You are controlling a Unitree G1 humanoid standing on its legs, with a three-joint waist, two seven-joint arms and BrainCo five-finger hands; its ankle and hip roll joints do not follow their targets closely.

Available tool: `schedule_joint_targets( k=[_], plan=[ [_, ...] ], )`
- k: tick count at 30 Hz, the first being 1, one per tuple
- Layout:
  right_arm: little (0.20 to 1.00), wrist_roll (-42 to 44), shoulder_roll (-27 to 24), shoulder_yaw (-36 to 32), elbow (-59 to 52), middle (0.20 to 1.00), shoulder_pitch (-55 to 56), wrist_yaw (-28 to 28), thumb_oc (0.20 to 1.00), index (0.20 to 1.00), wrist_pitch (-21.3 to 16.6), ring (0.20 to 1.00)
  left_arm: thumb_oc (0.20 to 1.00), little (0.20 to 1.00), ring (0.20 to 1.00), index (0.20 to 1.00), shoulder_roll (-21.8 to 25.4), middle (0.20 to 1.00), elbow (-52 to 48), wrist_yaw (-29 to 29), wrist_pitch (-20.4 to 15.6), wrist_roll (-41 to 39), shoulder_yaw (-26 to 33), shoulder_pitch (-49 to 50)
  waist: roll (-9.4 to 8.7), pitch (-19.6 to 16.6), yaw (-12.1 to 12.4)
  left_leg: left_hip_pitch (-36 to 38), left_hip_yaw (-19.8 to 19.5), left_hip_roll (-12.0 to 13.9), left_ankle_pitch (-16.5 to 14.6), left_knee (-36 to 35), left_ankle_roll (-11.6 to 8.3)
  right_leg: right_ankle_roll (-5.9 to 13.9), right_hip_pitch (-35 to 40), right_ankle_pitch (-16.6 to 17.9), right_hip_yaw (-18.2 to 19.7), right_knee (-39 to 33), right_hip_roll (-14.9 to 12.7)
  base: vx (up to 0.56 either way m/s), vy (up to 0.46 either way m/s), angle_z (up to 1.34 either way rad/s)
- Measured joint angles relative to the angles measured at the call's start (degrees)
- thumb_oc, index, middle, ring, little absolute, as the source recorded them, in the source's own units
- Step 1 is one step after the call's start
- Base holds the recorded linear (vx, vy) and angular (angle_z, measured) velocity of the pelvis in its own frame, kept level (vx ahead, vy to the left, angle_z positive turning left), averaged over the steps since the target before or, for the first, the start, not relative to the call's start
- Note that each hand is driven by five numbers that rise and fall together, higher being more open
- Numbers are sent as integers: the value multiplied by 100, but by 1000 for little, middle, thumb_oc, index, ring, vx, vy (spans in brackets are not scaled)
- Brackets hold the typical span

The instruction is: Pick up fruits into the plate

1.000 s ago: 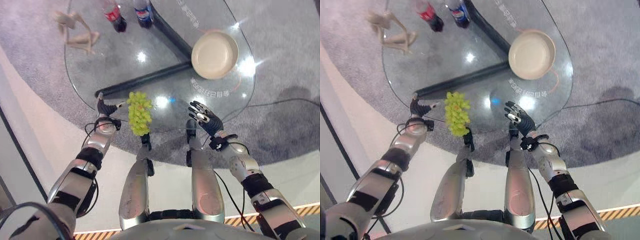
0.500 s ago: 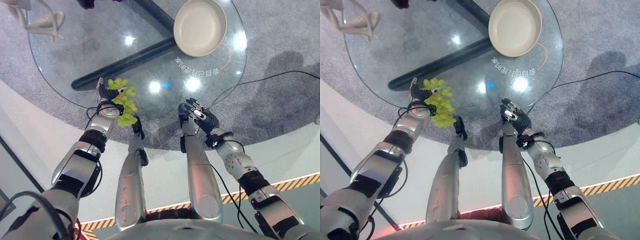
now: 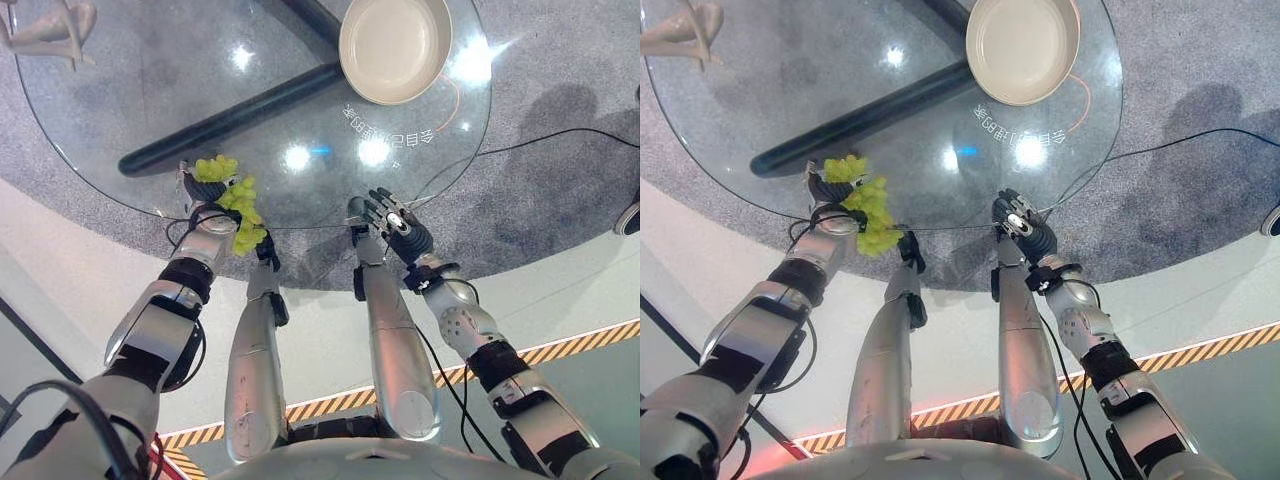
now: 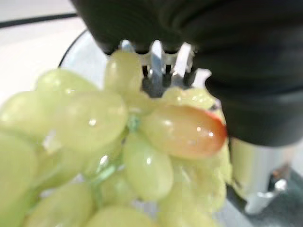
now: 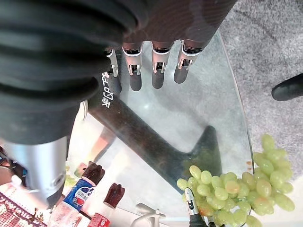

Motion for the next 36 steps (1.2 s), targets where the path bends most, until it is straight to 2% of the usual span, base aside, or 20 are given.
schedule_joint_targets(
  k=[7,8,9,13,18,26,36],
  plan=[
    [1000,235,2,70,-113,1000,-122,-3,1000,1000,-64,1000,1000,1000,1000,1000,85,1000,38,470,480,212,-109,-287,-109,-61,8,-344,-21,10,-93,247,-20,-3,-244,4,7,20,2,-9,-10,0],
    [1000,267,4,85,-160,1000,-127,-2,1000,1000,-73,1000,347,347,347,347,101,347,87,491,542,264,-151,-355,-120,-67,12,-369,-27,10,-92,257,-19,-6,-260,8,6,20,2,-5,-43,2],
    [1000,305,6,97,-165,1000,-128,-2,1000,1000,-87,1000,200,200,200,200,101,200,90,488,629,304,-199,-389,-135,-76,11,-384,-36,10,-98,280,-14,-7,-262,8,2,19,2,-1,-37,1],
    [1000,384,18,100,-169,1000,-130,-1,1000,1000,-95,1000,200,200,200,200,147,200,112,572,835,545,-303,-416,-225,-127,3,-437,-34,14,-151,349,-30,-6,-285,8,6,16,3,0,0,0],
    [1000,453,160,95,-174,1000,-129,0,1000,1000,-110,1000,200,200,200,200,386,200,136,431,844,541,-431,-419,-365,-207,5,-519,-36,12,-151,350,-29,-8,-367,9,8,15,2,0,0,0],
    [1000,455,230,100,-188,1000,-131,20,1000,1000,-132,1000,200,200,200,200,230,200,122,205,856,538,-480,-245,-368,-205,39,-493,-48,7,-155,380,5,-7,-366,21,1,111,-5,1,0,0],
    [1000,455,229,97,-187,1000,-116,19,1000,1000,-175,1000,200,200,200,200,108,200,103,183,842,539,-557,-58,-367,-205,70,-479,-54,6,-140,430,-8,-3,-348,17,19,144,-4,0,0,0]
  ],
)
